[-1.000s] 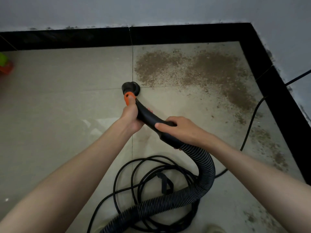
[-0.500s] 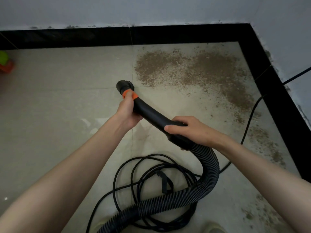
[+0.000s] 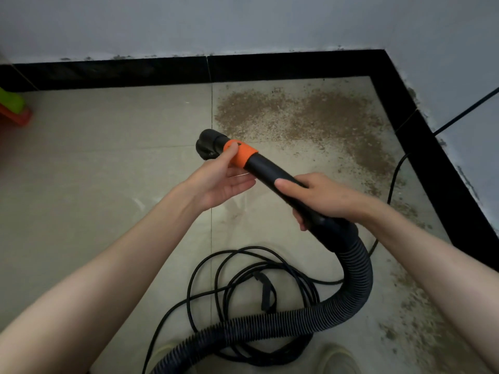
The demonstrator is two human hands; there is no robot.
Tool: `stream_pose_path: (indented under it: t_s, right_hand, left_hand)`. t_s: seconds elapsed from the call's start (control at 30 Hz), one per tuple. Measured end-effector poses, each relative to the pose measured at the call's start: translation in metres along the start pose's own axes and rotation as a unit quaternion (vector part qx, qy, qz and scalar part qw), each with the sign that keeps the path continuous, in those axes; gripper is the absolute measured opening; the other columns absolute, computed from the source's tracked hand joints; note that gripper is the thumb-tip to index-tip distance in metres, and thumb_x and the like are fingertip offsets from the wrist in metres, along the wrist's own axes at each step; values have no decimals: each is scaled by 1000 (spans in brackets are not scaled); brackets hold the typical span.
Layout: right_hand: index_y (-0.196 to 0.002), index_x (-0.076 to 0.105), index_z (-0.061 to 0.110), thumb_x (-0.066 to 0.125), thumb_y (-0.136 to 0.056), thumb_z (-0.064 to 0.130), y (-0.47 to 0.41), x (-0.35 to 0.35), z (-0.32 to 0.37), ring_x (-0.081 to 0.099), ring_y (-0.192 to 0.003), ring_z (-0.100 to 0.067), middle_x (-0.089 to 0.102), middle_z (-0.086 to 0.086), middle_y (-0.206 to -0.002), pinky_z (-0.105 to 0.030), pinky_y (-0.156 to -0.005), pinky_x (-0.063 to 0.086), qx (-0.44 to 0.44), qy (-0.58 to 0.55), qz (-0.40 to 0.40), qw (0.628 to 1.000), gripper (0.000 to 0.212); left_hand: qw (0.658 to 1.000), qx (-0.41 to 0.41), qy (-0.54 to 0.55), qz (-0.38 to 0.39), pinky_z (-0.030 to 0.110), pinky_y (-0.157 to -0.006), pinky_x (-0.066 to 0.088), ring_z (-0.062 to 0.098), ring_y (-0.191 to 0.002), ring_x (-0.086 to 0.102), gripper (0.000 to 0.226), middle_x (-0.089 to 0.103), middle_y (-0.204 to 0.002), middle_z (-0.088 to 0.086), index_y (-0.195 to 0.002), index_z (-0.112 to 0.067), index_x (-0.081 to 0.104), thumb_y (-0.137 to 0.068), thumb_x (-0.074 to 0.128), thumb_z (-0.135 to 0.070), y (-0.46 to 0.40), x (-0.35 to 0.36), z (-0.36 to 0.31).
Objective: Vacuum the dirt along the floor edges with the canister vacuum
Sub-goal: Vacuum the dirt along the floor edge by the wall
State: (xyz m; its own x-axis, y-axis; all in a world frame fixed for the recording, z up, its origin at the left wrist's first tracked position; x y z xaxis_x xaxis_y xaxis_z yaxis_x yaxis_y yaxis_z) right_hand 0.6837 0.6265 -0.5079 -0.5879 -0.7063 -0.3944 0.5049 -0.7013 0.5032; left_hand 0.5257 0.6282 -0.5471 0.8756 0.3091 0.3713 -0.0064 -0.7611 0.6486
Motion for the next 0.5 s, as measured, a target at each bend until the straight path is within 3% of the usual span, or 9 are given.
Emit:
stream_pose_path:
  t_s: [0.1,0.17,0.2,0.27,0.33,0.43,0.5]
  right_hand:
    - [-87,51,7,47,-96,52,10,-9,-13,63,-50,-23,62,-8,-57,-28,-49,52,52,-66,24,996,47]
    - [-88,52,5,46,-97,53,16,-10,-22,63,-50,-24,62,-9,-58,-28,-48,52,89,-72,42,993,50]
    - [-88,52,4,45,-97,54,19,-9,-26,63,-50,-24,63,-9,-59,-28,-49,52,103,-64,50,991,51]
    - [-88,52,4,46,-97,54,24,-2,-33,63,-50,-24,62,-10,-59,-29,-50,53,121,-49,70,989,52]
    - [-87,52,4,46,-96,55,29,6,-37,62,-50,-23,61,-9,-59,-30,-50,53,129,-41,90,987,52]
    - [-87,52,4,46,-95,56,32,11,-37,61,-50,-23,61,-9,-59,-30,-50,53,129,-31,108,985,53]
    - [-87,53,3,47,-95,56,33,10,-35,61,-50,-24,60,-10,-59,-30,-49,53,133,-28,106,985,54]
  left_hand:
    - [995,-6,-97,-13,24,-56,57,16,-69,71,37,69,-89,14,-98,-2,58,-95,56,-38,1,0,3]
    - [964,50,-255,-48,21,-57,56,11,-64,69,33,70,-87,11,-95,-4,61,-92,61,-37,0,-4,-3]
    - [928,106,-351,-67,21,-58,55,10,-64,67,28,68,-88,9,-94,-6,61,-90,64,-34,0,-5,-11]
    - [821,228,-516,-90,25,-69,49,13,-77,60,23,62,-93,3,-101,-13,61,-87,68,-31,6,2,-27]
    - [753,281,-595,-33,24,-82,41,14,-96,53,31,57,-107,2,-117,-18,61,-88,67,-30,8,10,-29]
    - [747,261,-603,100,21,-95,34,14,-117,49,36,56,-123,1,-129,-19,58,-93,60,-23,9,17,-14]
    - [750,249,-593,155,19,-95,37,17,-117,51,36,58,-120,1,-129,-15,57,-94,58,-17,13,24,-3]
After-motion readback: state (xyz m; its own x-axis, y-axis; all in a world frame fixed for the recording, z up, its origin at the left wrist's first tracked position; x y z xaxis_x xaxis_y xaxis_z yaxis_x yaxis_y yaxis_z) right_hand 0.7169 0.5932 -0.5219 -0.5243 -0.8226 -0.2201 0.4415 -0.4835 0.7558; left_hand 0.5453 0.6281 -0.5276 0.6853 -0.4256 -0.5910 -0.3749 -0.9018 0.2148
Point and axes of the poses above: each hand's wrist, its own y-axis away from the middle knuckle, its own x-axis out of the palm, z = x × y, the point moved 9 cm from there along -y, towards the middle knuckle
